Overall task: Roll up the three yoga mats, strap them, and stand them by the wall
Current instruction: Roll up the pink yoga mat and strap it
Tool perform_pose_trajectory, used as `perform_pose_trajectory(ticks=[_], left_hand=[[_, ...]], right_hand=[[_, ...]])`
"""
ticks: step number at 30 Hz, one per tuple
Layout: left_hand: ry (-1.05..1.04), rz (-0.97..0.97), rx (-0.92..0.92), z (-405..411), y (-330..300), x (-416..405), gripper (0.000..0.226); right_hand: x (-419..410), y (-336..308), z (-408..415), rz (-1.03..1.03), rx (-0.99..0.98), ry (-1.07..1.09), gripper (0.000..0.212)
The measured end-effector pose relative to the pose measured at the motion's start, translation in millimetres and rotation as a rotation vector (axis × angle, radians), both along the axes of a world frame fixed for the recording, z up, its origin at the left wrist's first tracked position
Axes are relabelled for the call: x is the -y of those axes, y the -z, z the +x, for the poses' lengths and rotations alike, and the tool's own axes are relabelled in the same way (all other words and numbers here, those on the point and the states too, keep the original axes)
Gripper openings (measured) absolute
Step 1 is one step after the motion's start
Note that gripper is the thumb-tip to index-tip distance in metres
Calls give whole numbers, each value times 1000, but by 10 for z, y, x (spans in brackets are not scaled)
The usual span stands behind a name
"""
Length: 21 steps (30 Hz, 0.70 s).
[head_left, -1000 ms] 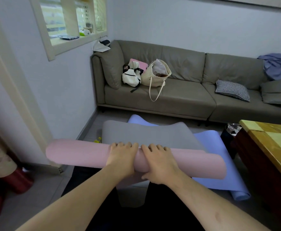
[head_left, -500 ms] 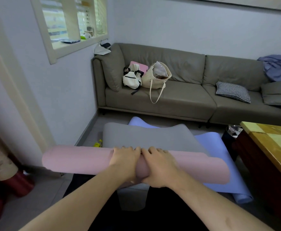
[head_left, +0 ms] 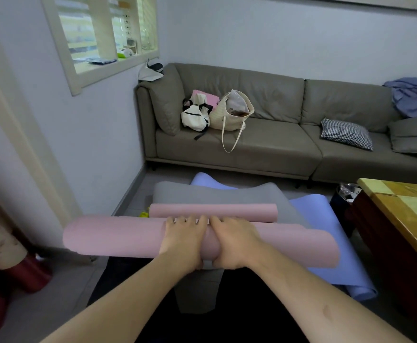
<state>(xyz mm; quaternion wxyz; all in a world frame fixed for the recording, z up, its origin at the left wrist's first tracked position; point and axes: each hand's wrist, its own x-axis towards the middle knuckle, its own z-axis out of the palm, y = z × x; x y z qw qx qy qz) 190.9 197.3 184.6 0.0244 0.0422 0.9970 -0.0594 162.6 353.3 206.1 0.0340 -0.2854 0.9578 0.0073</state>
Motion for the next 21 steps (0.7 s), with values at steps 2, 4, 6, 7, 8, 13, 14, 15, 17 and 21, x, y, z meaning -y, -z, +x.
perform_pose_trajectory(ticks=[2, 4, 6, 7, 8, 13, 14, 15, 17, 21], left_hand=[[11, 31, 44, -81, -90, 47, 80], [30, 48, 125, -155, -205, 90, 79], [45, 61, 218, -193, -282, 111, 79], [48, 74, 228, -192, -293, 111, 79], [47, 80, 215, -180, -277, 104, 79], [42, -1, -2, 14, -1, 37, 76], [41, -7, -29, 34, 36, 37, 74], [36, -1, -36, 41, 51, 45, 73], [37, 29, -18, -10, 20, 70, 75], [48, 102, 95, -171, -128, 153, 71]], right_hand=[[-46, 156, 52, -14, -97, -19, 88], [-99, 310, 100, 12, -194, -38, 101], [-131, 389, 106, 24, -240, -36, 99], [-132, 389, 91, 31, -234, -34, 93], [-122, 361, 66, 40, -209, -32, 85], [-55, 120, -65, 50, -50, -31, 63], [-47, 94, -85, 50, -32, -26, 64], [-40, 88, -94, 51, -24, -23, 66], [-43, 105, -87, 43, -43, -18, 69], [-101, 229, -2, 84, -131, -32, 98]])
